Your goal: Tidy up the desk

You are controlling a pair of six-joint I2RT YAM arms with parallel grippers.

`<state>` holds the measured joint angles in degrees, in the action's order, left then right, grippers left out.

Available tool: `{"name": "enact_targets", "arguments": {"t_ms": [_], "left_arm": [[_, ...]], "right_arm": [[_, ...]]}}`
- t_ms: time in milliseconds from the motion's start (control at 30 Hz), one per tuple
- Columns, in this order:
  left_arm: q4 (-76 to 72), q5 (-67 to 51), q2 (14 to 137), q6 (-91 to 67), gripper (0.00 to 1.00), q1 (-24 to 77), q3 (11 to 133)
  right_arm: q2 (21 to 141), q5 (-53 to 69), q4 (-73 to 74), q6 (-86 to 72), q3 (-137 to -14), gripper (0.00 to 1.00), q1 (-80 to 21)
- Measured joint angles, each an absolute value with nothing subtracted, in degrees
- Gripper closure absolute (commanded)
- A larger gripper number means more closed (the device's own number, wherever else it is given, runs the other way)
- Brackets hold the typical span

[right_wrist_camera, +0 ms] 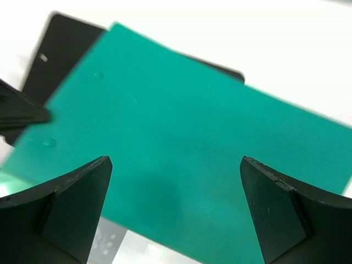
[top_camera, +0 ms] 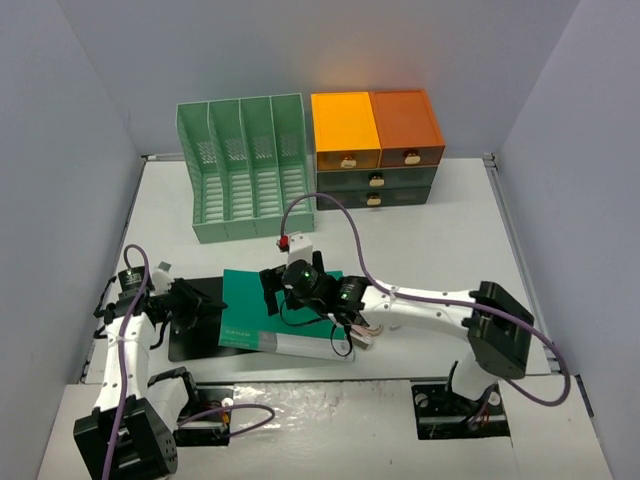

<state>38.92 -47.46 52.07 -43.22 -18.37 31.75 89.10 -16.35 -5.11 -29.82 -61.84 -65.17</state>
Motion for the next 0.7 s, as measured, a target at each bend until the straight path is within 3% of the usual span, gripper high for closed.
{"name": "enact_targets", "arguments": {"t_ms": [200,367,533,700], "left_arm": [[38.92,-47.57,52.07,-43.53,1.00,-18.37,31.82],[38.98,-47.64,52.07,-43.58,1.00,-18.34,32.12],[39.00,-47.77,52.07,-43.57,1.00,-18.21,32.71],[39.01,-47.79,52.12,-43.59,1.00,-17.92,33.14]], "right_arm": [[83.61,-20.25,-1.50,-26.80,-62.57,0.00,-68.65],[83.91,-28.30,2.86,-23.70,-62.34,0.00,-80.60],[89.74,-38.45,4.99,-21.13,-62.26,0.00,-94.38],[97.37,-46.48,6.64,-19.54,-62.32,0.00,-98.33]]}}
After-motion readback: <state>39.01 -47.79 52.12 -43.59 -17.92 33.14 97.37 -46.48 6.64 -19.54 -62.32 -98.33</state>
